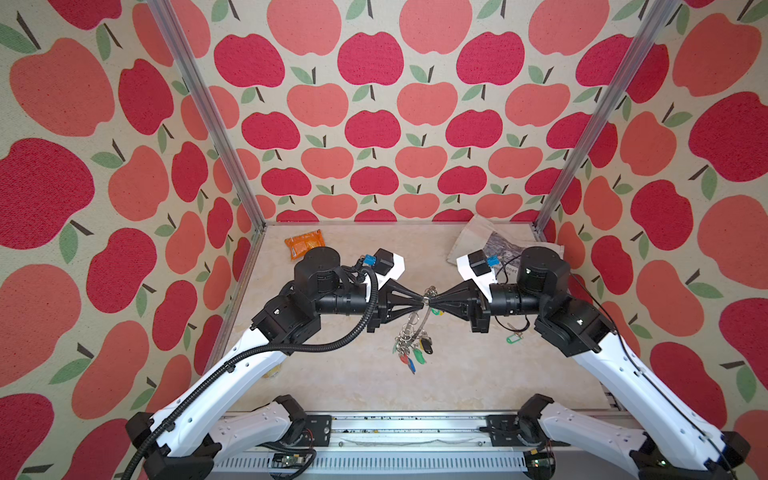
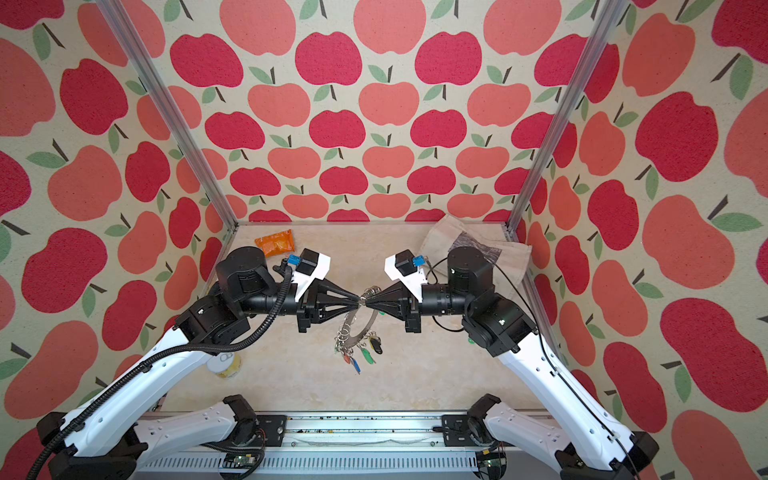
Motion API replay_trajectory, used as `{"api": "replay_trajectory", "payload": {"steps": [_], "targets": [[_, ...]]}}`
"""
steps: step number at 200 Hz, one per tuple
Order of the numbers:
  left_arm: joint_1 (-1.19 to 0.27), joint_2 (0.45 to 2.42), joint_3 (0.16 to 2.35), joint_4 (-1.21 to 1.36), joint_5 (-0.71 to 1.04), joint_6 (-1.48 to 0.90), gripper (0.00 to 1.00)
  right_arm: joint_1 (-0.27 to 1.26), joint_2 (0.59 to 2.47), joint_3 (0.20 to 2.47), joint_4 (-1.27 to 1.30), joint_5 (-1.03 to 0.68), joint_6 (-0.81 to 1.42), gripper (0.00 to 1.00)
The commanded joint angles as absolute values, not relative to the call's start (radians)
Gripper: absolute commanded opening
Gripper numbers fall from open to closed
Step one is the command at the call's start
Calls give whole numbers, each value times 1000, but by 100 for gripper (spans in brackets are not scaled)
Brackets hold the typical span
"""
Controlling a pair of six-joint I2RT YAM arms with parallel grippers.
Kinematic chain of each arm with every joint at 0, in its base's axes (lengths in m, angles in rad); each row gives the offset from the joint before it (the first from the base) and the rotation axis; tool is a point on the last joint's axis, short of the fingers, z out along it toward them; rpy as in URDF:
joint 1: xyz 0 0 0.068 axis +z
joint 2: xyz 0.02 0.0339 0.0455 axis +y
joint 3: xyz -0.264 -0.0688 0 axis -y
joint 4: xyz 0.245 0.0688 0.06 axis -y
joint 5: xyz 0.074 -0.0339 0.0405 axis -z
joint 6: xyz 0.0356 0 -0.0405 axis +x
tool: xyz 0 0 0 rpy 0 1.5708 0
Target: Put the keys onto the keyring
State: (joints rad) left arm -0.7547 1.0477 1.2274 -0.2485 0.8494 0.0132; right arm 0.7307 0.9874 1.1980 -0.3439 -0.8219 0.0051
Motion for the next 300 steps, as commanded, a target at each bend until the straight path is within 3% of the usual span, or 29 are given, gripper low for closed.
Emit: {"api": "replay_trajectory", "payload": {"steps": [1,128,219,300], "targets": [[-758,1052,1228,-231,877,1,18,729,954,1191,-274,-865,12,0],[-764,1144,1310,-344,961,17,15,732,937,1192,-316,-896,-44,0],[-721,1153,1374,-380,997,-5,28,736,932,1214,-398,-887,-93,0],[-718,1196,1428,-446,1048,14,29,746,918,1218,-404,-873,-105,0]]}}
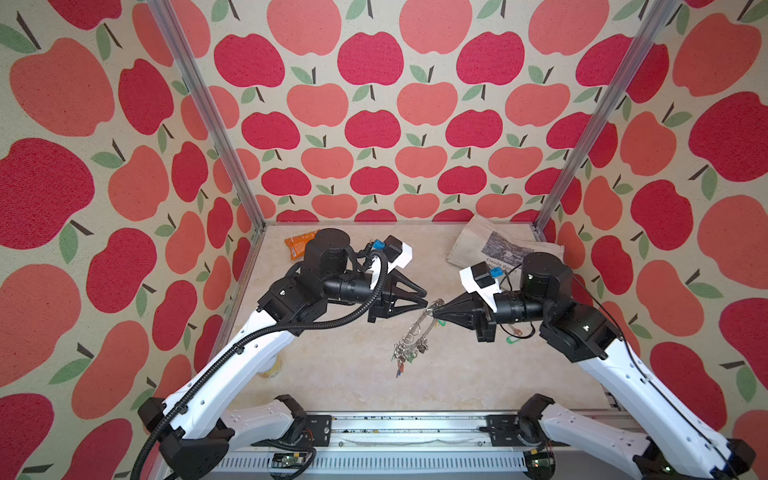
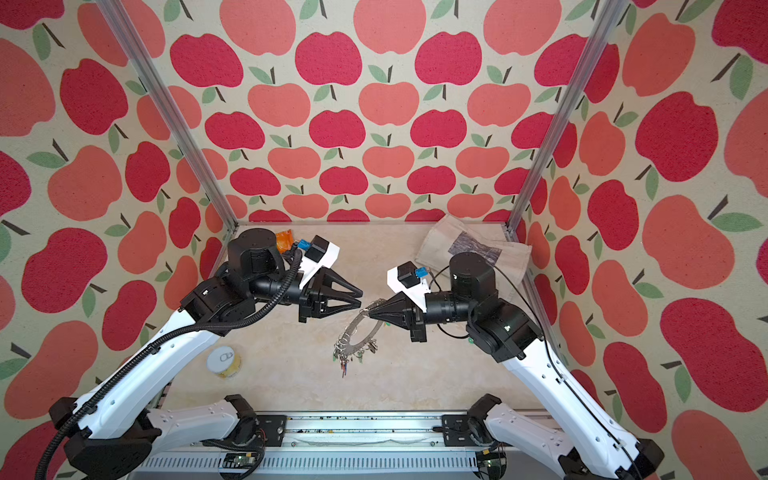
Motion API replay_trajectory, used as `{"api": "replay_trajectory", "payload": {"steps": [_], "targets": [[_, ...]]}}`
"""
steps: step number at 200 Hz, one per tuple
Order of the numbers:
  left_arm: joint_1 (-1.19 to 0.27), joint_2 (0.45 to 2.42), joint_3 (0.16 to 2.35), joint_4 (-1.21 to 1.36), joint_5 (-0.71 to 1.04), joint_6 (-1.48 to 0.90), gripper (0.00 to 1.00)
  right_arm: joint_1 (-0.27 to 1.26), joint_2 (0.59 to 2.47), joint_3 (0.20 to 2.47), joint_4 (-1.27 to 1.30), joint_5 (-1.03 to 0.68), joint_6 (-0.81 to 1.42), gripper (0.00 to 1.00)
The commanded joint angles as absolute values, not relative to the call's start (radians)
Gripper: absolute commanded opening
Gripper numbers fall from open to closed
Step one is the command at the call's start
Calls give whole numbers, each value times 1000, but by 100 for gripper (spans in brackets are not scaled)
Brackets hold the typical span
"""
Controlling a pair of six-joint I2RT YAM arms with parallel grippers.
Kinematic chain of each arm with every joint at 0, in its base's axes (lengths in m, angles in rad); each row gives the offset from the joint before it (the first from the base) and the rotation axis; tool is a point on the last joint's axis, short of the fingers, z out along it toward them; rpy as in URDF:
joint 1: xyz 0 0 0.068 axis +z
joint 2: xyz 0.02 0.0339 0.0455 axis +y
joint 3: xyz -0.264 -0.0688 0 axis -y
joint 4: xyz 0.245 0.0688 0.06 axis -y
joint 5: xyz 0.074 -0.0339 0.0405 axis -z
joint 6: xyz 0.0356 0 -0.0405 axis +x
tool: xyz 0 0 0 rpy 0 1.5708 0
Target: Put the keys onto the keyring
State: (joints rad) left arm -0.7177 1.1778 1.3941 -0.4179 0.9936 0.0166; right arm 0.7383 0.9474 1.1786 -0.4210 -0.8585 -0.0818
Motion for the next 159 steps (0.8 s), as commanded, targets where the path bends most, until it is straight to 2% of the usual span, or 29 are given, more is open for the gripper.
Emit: {"api": "replay_trajectory", "payload": {"steps": [1,159], "targets": [[-718,1196,1427,-445,1049,14,29,746,918,1219,-403,-873,-105,0],[-737,1184,1427,-451,1108,-7,27,738,910,1222,-374,-822,-98,0]]}}
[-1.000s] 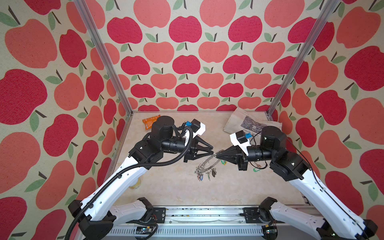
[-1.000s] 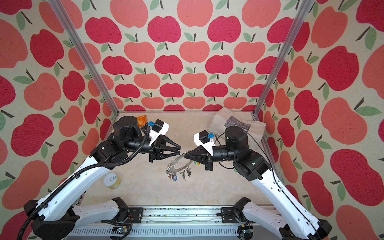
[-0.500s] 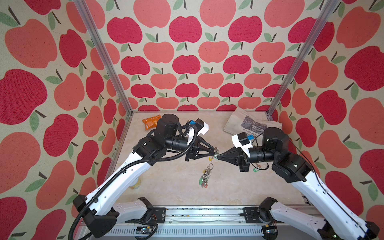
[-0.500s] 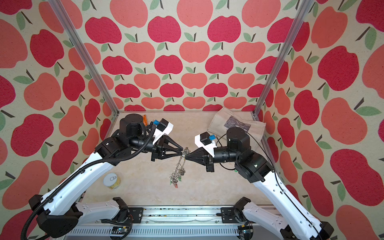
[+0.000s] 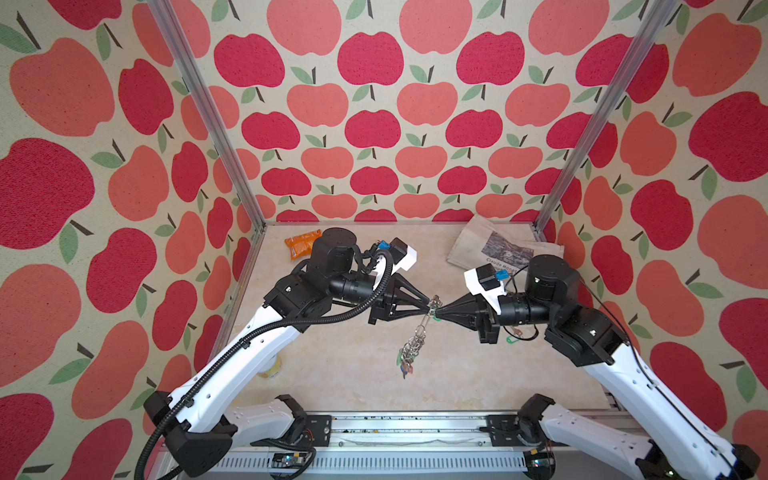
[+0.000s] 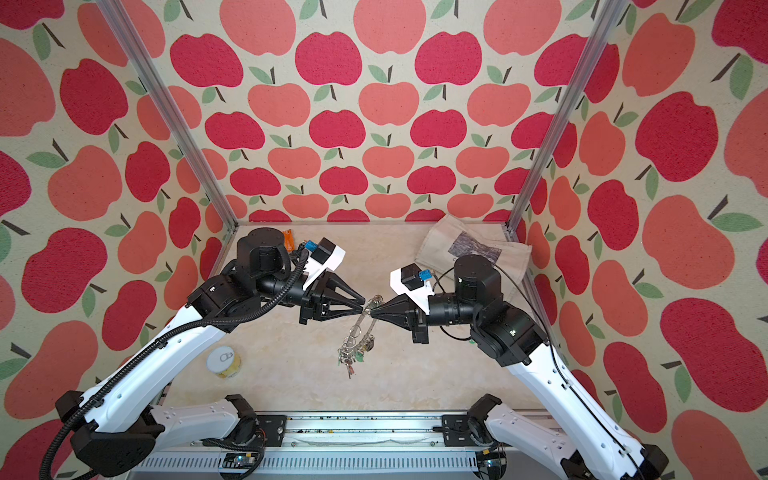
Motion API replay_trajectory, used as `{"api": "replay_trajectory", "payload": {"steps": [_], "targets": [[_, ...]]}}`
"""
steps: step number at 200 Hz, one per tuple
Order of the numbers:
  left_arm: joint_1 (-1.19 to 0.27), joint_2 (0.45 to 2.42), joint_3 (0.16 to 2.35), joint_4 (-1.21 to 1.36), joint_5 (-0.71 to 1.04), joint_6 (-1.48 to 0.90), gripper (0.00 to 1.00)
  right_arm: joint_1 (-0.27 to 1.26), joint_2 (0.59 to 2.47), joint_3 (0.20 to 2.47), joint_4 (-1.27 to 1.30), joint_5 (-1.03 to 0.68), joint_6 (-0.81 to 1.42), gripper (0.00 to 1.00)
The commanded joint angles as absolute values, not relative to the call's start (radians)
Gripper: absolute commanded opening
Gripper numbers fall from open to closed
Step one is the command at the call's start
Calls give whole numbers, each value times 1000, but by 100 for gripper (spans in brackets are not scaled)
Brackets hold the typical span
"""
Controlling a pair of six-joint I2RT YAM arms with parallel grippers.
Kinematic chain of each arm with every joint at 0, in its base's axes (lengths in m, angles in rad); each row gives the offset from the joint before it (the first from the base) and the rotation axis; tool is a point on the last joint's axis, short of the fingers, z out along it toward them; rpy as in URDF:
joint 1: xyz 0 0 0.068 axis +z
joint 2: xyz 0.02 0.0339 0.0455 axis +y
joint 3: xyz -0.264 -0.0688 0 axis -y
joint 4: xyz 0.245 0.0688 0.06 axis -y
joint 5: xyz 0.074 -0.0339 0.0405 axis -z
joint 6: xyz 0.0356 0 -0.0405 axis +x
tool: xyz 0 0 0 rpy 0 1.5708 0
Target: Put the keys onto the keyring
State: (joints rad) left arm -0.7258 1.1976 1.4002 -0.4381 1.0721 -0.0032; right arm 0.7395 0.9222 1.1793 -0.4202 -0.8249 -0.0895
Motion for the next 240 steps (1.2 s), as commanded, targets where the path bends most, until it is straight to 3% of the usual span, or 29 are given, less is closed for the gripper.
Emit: {"api": "replay_trajectory", "payload": {"steps": [1,61,147,178,191,203,216,240], "targets": [[-738,1186,1427,-452,1108,-6,27,738,910,1221,-374,-822,-98,0],[-752,1200,1434,-491,1095,22,23,734,907,1222,-353,-811,-90,0],[-768,1184,1419,-474,1030,30,0,732,900,1186,-292,-828,-40,0],[-783,1178,1453,-547,933,101,0,733,905,1177,-331,-811,-49,0],[-800,1179,1506,-646,837,183,0,732,900,1184,-425,-757,-100,30],[-834,1195,1577,-769,704,275,0,732,890,1186,-497,-694,-137,45],[-896,1227,1664,-903,534,377,0,732,877,1185,-539,-650,-159,55],[-1009,1281,1749,-1047,222,497,0,733,867,1187,-569,-612,-175,60]]}}
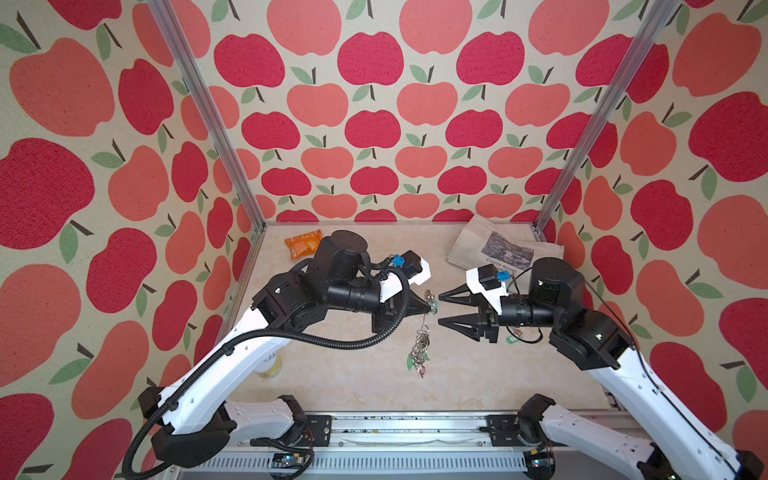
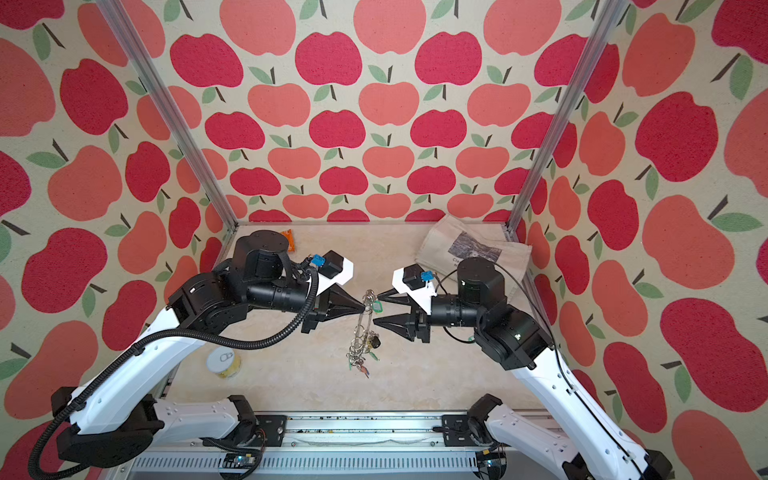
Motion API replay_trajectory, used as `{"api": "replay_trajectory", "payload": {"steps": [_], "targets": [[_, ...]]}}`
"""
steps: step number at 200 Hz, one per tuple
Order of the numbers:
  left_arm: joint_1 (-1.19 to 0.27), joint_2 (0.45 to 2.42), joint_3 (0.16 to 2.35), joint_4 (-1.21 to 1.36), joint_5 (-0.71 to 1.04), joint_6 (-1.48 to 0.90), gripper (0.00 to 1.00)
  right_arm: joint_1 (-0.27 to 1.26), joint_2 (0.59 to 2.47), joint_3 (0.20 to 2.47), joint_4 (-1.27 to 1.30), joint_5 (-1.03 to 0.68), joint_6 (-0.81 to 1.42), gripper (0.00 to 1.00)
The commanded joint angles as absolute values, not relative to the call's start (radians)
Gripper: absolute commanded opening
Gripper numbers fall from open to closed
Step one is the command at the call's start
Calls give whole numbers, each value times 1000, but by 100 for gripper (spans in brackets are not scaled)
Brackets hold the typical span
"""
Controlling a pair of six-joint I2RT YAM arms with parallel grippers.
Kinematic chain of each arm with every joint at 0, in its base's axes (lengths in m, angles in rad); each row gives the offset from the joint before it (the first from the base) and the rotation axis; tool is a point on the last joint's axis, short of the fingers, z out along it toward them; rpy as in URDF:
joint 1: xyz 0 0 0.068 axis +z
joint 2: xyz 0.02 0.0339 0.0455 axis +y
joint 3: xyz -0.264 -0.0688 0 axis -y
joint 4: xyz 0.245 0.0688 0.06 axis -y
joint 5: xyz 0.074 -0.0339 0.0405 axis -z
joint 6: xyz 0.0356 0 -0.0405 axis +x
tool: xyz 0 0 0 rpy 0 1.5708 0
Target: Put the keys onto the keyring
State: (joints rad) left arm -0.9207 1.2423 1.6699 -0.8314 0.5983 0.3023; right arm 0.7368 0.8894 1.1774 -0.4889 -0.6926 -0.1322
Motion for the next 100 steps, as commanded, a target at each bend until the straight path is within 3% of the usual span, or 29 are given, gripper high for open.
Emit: {"api": "replay_trajectory", "payload": {"steps": [1,24,54,81,100], "targets": [[-1013,1282,1748,-1048,210,501,0,732,866,1186,-569,-610,-176,60],[-1092,1305,1739,-1071,25,561,0,732,864,1174,-533,-613,-170,62],[-1091,1292,1724,-1035,44,559,0,734,888,1173,-469,-700,-137,55],[-1092,1279,1733,-1011,88,548,0,751,907,1172,-467,-741,-135,42],[-1091,1270,1730,-997,109,548,0,776,915,1153,-463,-712,-134,40]]}}
